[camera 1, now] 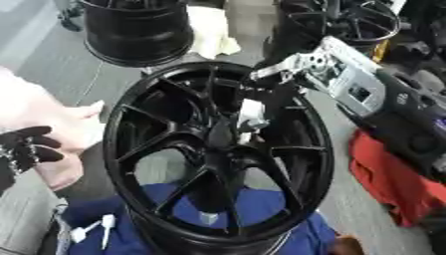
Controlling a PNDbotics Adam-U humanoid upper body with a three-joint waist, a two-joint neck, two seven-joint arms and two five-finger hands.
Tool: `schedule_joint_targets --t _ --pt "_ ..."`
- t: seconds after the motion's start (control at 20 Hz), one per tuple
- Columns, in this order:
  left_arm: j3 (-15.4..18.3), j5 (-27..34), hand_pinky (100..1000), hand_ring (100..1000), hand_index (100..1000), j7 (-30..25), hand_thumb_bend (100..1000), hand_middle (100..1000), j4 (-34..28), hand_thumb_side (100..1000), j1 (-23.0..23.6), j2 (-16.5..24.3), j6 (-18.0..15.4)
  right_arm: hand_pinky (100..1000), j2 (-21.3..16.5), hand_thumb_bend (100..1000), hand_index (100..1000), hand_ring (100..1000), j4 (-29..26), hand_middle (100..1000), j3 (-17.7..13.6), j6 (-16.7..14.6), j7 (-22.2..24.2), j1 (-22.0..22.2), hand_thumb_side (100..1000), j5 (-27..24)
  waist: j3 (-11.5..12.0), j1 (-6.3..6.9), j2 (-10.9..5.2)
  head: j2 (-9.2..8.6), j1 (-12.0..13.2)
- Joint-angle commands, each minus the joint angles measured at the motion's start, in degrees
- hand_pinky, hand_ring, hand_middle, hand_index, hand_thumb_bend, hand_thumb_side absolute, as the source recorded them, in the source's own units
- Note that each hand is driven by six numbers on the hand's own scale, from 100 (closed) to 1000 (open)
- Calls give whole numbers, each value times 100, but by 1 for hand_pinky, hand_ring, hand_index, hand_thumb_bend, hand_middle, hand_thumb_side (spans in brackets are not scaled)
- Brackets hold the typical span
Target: Pull the pin out of the wheel hub.
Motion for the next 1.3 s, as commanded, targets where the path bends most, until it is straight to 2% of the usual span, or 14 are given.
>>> schedule_joint_targets --t 0.05,0.35,0.85,1.05,1.2,1.3 --pt "-9 -12 832 703 883 0 100 687 -90 875 -43 140 -1 595 -147 333 777 638 -110 623 -124 95 52 -119 323 -6 -3 32 -41 33 11" --pt "-7 -19 832 703 883 0 100 688 -92 875 -45 139 2 576 -130 198 764 622 -14 612 -143 64 52 -112 208 73 5 29 -37 33 18" --pt "-14 -4 832 703 884 0 100 688 -97 875 -54 147 5 630 -78 273 799 682 185 661 -59 -94 52 -69 262 216 16 31 -39 33 17" --pt "-19 0 833 704 884 0 100 688 -96 874 -56 149 2 630 -56 272 799 682 258 663 -44 -163 52 -56 257 236 17 33 -40 33 17" --pt "-21 6 833 704 884 0 100 688 -96 874 -57 152 3 601 -48 258 781 646 279 634 -36 -193 52 -52 233 230 17 34 -43 33 18" --pt "-20 8 833 704 885 0 100 688 -95 874 -57 154 2 530 -53 223 717 574 255 557 -51 -200 52 -55 160 197 13 36 -44 33 19"
